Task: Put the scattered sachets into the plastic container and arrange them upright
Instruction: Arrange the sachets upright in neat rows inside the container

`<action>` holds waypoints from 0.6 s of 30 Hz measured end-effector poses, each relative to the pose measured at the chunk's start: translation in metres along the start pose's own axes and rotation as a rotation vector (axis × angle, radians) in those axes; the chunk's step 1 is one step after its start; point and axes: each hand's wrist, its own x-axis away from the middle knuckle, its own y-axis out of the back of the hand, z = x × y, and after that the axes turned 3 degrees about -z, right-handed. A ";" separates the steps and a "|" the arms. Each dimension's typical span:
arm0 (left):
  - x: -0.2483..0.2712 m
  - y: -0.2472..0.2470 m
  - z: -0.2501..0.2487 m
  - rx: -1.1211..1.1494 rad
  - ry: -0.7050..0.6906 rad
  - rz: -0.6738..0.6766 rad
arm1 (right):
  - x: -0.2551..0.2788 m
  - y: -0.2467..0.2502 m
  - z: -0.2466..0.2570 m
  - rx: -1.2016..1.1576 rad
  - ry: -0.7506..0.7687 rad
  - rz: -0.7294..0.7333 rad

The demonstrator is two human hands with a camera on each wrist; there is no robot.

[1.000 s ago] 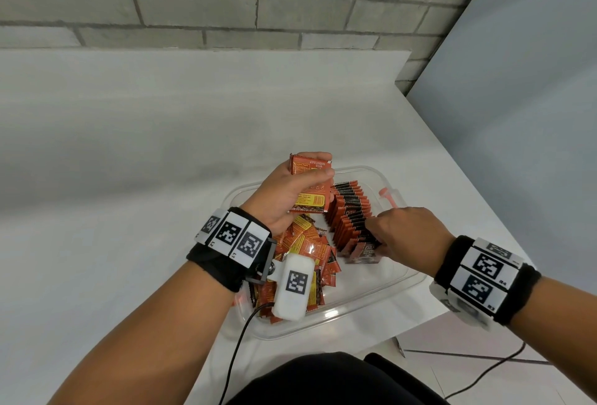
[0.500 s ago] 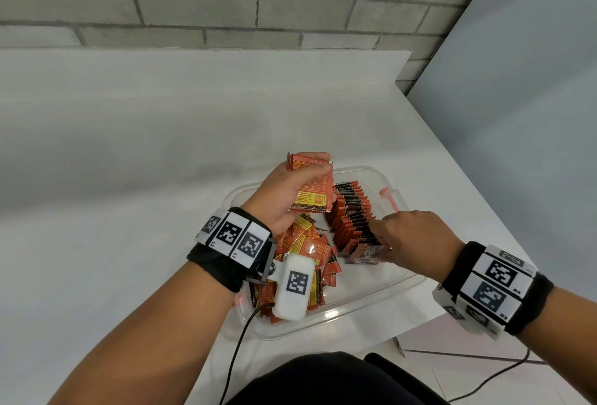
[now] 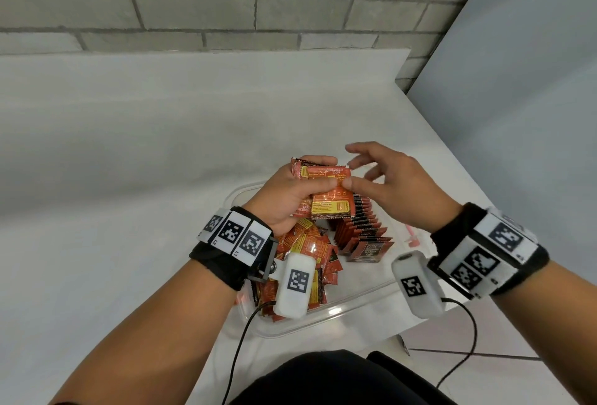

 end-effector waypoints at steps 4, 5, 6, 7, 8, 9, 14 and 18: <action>0.002 0.000 -0.001 -0.002 0.017 0.007 | -0.010 -0.006 0.000 -0.158 -0.047 -0.009; 0.002 -0.001 -0.003 -0.013 0.037 0.015 | -0.011 -0.006 0.000 -0.191 -0.048 -0.050; 0.002 0.000 -0.004 -0.017 0.056 0.002 | -0.012 -0.004 0.000 -0.213 -0.039 -0.105; 0.001 0.000 -0.005 0.001 0.067 -0.034 | -0.012 -0.002 -0.001 -0.226 -0.016 -0.163; 0.000 0.001 -0.005 0.035 0.068 -0.081 | -0.011 -0.001 0.000 -0.218 0.023 -0.211; -0.001 0.002 -0.005 0.074 0.065 -0.114 | -0.009 -0.001 0.001 -0.183 0.069 -0.235; 0.000 0.001 -0.004 0.148 0.007 -0.140 | 0.001 -0.010 -0.003 0.077 0.145 0.013; -0.002 0.003 -0.003 0.139 -0.039 -0.129 | 0.000 -0.005 -0.001 0.023 0.054 -0.052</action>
